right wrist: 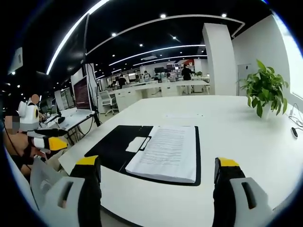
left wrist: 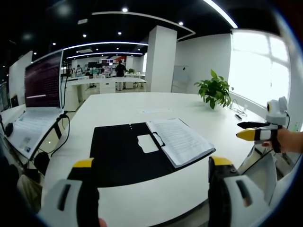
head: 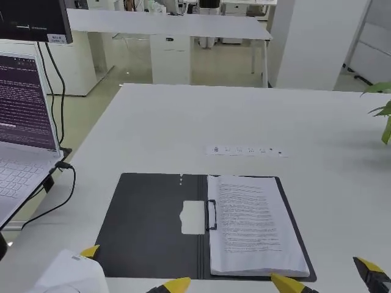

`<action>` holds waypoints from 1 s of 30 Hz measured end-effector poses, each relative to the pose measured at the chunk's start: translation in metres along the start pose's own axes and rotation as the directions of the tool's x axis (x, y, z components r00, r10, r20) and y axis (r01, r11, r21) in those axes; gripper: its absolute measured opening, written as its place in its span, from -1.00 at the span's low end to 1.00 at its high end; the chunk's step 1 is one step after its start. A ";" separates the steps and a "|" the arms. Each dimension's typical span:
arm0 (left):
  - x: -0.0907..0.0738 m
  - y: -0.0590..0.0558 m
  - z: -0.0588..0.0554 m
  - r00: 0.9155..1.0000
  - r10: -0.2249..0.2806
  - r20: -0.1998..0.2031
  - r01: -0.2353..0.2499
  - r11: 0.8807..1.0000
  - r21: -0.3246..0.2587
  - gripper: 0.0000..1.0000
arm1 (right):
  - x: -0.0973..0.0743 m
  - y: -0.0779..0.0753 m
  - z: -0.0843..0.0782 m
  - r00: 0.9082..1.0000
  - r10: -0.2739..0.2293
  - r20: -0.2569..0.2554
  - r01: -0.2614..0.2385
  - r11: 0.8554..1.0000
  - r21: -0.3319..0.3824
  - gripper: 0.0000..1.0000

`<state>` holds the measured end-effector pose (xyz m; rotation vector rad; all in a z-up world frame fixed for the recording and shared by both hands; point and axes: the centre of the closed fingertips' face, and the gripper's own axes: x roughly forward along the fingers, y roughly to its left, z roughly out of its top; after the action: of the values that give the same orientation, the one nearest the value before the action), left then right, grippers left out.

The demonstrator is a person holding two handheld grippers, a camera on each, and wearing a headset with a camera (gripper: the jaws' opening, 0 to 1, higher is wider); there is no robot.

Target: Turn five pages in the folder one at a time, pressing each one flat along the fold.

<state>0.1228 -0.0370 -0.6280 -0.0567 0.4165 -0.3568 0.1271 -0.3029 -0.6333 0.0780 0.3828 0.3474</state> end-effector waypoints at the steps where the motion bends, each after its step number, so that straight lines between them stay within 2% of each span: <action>1: 0.000 0.001 0.001 1.000 0.002 0.000 -0.002 1.000 -0.001 0.96 | 0.000 0.000 0.000 1.000 0.000 0.000 0.000 1.000 -0.001 0.99; 9: 0.000 0.004 0.002 1.000 0.008 0.001 -0.008 1.000 0.000 0.95 | 0.002 0.002 0.000 1.000 0.003 -0.005 -0.003 1.000 -0.003 0.99; 13: 0.000 0.005 -0.001 1.000 0.008 -0.004 -0.008 1.000 -0.013 0.95 | 0.003 0.002 -0.001 1.000 0.003 -0.009 -0.003 1.000 -0.007 0.99; 30: -0.002 0.004 -0.001 1.000 0.014 0.000 -0.014 1.000 -0.015 0.95 | 0.002 0.003 0.001 1.000 0.004 0.001 -0.004 1.000 -0.006 0.99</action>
<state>0.1218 -0.0322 -0.6287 -0.0682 0.4192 -0.3398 0.1278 -0.2996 -0.6327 0.0735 0.3810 0.3526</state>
